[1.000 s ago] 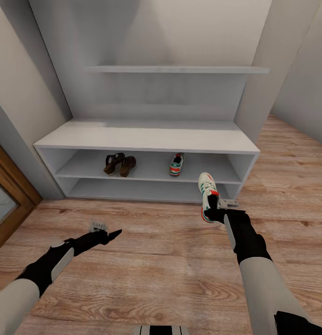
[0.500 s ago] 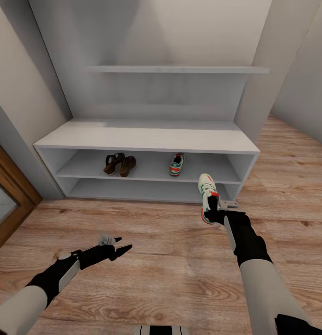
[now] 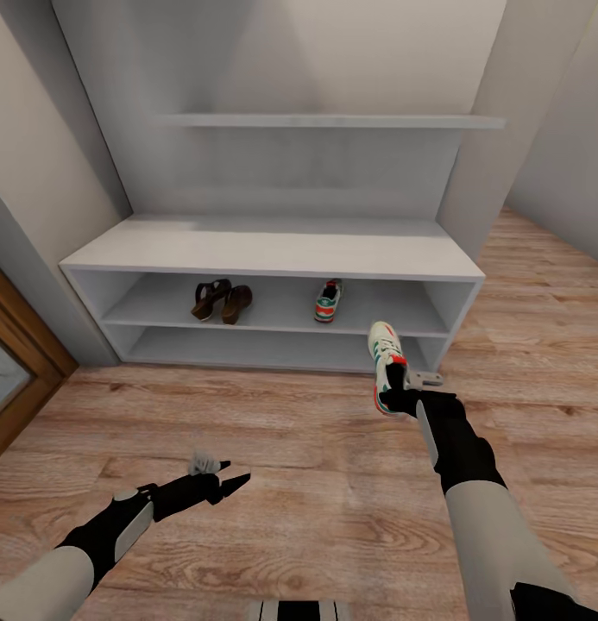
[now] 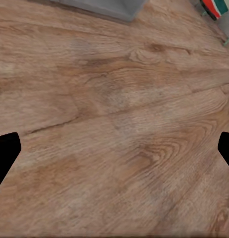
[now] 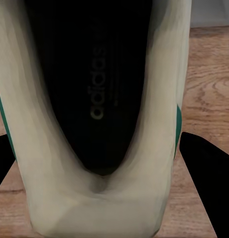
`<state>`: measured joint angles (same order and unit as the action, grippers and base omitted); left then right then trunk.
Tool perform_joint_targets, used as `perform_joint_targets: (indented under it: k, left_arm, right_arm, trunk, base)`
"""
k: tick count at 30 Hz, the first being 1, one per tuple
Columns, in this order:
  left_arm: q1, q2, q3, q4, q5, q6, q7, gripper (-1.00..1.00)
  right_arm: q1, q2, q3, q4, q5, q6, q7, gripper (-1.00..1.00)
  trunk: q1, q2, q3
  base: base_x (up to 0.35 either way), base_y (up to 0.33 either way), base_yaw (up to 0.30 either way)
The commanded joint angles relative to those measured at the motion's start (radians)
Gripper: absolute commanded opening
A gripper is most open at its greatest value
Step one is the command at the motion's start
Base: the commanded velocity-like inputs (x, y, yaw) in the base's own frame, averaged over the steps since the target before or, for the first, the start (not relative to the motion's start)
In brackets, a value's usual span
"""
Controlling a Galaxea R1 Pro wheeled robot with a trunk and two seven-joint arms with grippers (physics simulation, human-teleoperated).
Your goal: Pick up the two gym shoes and the two sandals from the corridor floor and place them onto the hallstand (shoe rack) in the corridor, making sure they are on the rack and not on the floor. Arrange them so the two gym shoes are next to each other and the two sandals are next to each other.
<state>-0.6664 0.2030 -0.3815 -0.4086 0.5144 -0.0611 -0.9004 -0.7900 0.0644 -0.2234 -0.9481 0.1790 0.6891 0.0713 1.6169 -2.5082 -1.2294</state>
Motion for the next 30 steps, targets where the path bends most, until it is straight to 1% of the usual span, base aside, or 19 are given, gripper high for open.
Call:
perform_joint_targets:
  k: [1,3,14,22,30]
  left_arm:
    - [-0.001,0.001,-0.008,0.0,0.007,-0.006,0.0,1.0]
    - [-0.001,0.001,-0.008,0.0,0.007,-0.006,0.0,1.0]
    - [-0.001,0.001,-0.007,0.001,0.007,-0.008,-0.001,1.0]
    - [-0.001,0.002,-0.007,0.001,0.007,-0.008,-0.002,1.0]
    - [-0.001,0.001,-0.008,0.001,0.007,-0.008,-0.002,1.0]
  right_arm:
    - [-0.001,0.001,-0.004,-0.001,0.01,0.004,0.008,-1.0]
    - [-0.001,0.001,-0.004,-0.002,0.01,0.004,0.007,-1.0]
    - [-0.001,0.001,-0.004,-0.001,0.01,0.005,0.007,-1.0]
    - [-0.001,0.001,-0.004,-0.001,0.01,0.005,0.007,-1.0]
    - [-0.001,0.001,-0.004,-0.001,0.01,0.006,0.007,-1.0]
  trunk:
    - [0.0,-0.001,-0.005]
    - [0.001,-0.001,-0.012]
    - [0.001,-0.001,-0.012]
    - [0.005,-0.003,-0.043]
    - [0.005,-0.003,-0.043]
  base:
    - [0.0,0.0,0.0]
    - [0.0,0.0,0.0]
    - [0.0,0.0,0.0]
    - [0.0,0.0,0.0]
    - [0.0,0.0,0.0]
